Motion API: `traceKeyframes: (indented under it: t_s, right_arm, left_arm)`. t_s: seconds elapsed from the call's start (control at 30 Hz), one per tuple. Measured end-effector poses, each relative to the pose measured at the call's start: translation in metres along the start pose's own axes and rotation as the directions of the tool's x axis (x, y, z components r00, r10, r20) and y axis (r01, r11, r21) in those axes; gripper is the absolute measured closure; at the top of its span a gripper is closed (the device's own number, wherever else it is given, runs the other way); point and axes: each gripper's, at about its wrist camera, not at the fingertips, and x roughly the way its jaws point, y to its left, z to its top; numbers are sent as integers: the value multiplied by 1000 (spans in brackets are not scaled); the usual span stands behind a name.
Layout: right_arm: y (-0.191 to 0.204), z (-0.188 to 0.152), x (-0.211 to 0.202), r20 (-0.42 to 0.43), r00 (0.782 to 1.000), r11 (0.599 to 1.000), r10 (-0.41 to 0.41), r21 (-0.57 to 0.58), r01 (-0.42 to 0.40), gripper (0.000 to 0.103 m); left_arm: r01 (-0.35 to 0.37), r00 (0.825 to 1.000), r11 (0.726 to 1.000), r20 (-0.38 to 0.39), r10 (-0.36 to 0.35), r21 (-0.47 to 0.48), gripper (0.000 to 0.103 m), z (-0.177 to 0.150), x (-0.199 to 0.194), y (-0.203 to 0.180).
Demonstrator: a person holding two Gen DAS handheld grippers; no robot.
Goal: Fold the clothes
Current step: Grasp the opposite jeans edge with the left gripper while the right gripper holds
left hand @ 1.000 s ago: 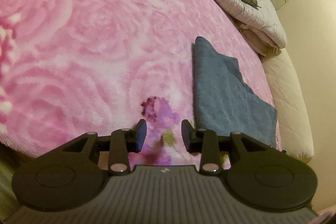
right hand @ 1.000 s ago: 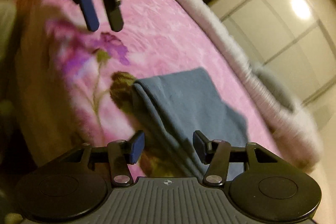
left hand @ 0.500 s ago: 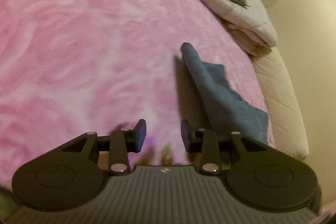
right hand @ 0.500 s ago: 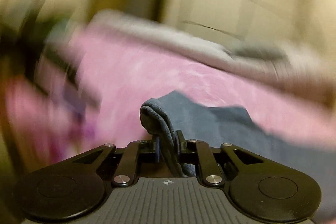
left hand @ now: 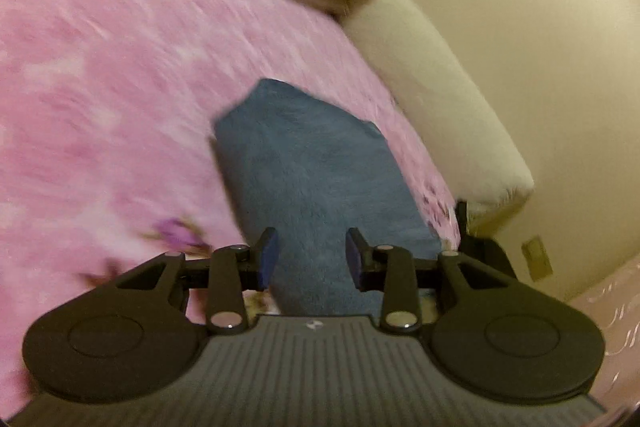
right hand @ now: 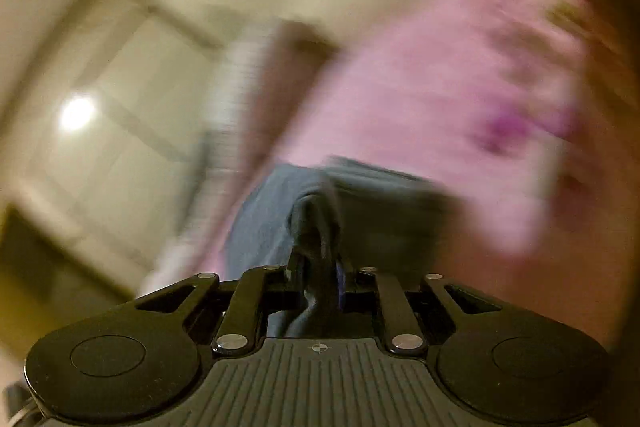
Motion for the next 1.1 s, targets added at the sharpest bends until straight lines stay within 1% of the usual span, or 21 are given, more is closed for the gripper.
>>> traceKeyframes:
  t_s: [0.07, 0.1, 0.13, 0.2, 0.27, 0.3, 0.33, 0.37, 0.4, 0.43, 0.53, 0.6, 0.67, 0.73, 0.77, 0.8, 0.87, 0.9, 1.0, 1.07, 1.1]
  right_arm:
    - [-22, 10, 8, -38, 999, 995, 25, 102, -21, 80]
    - [-24, 12, 4, -23, 996, 990, 81, 119, -78, 74]
    - [-21, 13, 0, -8, 993, 989, 119, 96, -117, 71]
    - [-12, 14, -8, 18, 986, 986, 167, 16, -167, 55]
    - [-9, 15, -2, 14, 990, 990, 144, -18, -143, 52]
    - [-9, 13, 3, 3, 995, 994, 103, -32, -103, 56]
    - [-10, 13, 10, -11, 1000, 998, 27, -49, -28, 70]
    - [-8, 14, 13, -7, 1000, 998, 5, -61, -5, 86]
    - [-5, 16, 16, -3, 1000, 997, -16, -72, 15, 90]
    - [-2, 17, 19, 2, 999, 996, -36, -83, 36, 92]
    - [13, 23, 11, 86, 996, 989, -13, -143, 25, 93]
    - [8, 26, 11, 100, 993, 992, -58, -107, 69, 94]
    - [-10, 22, 10, 69, 992, 991, -106, -80, 112, 93]
    - [-28, 24, 4, 29, 997, 997, -67, 27, 67, 90]
    - [-37, 25, 1, 11, 999, 996, -45, 81, 44, 82]
    - [-41, 26, -2, 6, 999, 991, -48, 129, 47, 61]
    - [-49, 28, -7, 7, 998, 975, -64, 213, 61, 43]
    - [-52, 24, -12, 14, 999, 967, -51, 251, 46, 39]
    - [-58, 11, -5, -25, 1000, 944, 16, 330, -7, 35]
    - [-51, 12, 9, -29, 1000, 959, -9, 283, 17, 36]
    - [-48, 13, 17, -31, 999, 966, -23, 258, 30, 52]
  left_arm:
    - [-15, 1000, 1000, -26, 16, 16, 73, -3, 18, -4]
    - [-23, 999, 999, -39, 24, 25, 73, -5, 27, -6]
    - [-30, 998, 999, -52, 32, 33, 73, -6, 36, -8]
    - [-45, 996, 998, -77, 48, 49, 73, -10, 53, -12]
    - [-56, 994, 997, -91, 60, 45, 73, -13, 59, -9]
    - [-62, 993, 997, -93, 65, 44, 73, -14, 60, -8]
    - [-68, 993, 997, -95, 71, 43, 73, -13, 62, -7]
    - [-70, 993, 997, -96, 74, 43, 73, -12, 62, -8]
    - [-70, 993, 996, -96, 75, 47, 73, -11, 61, -10]
    - [-70, 993, 996, -97, 74, 52, 73, -10, 61, -11]
    - [-63, 993, 995, -95, 70, 78, 73, -6, 61, -16]
    - [-72, 992, 994, -99, 80, 87, 73, -5, 65, -15]
    - [-86, 990, 992, -105, 95, 90, 73, -4, 71, -12]
    - [-97, 988, 993, -113, 104, 62, 72, -2, 76, -4]
    - [-90, 989, 995, -112, 93, 32, 71, 0, 77, 2]
    - [-77, 992, 997, -103, 75, -14, 70, 4, 77, 10]
    - [-65, 996, 994, -73, 59, -90, 65, 13, 77, 23]
    - [-59, 997, 990, -59, 52, -125, 64, 17, 77, 29]
    - [-50, 998, 982, -54, 41, -180, 61, 28, 90, 43]
    - [-34, 998, 975, -59, 21, -218, 63, 33, 102, 52]
    - [-26, 998, 975, -59, 13, -223, 65, 34, 105, 52]
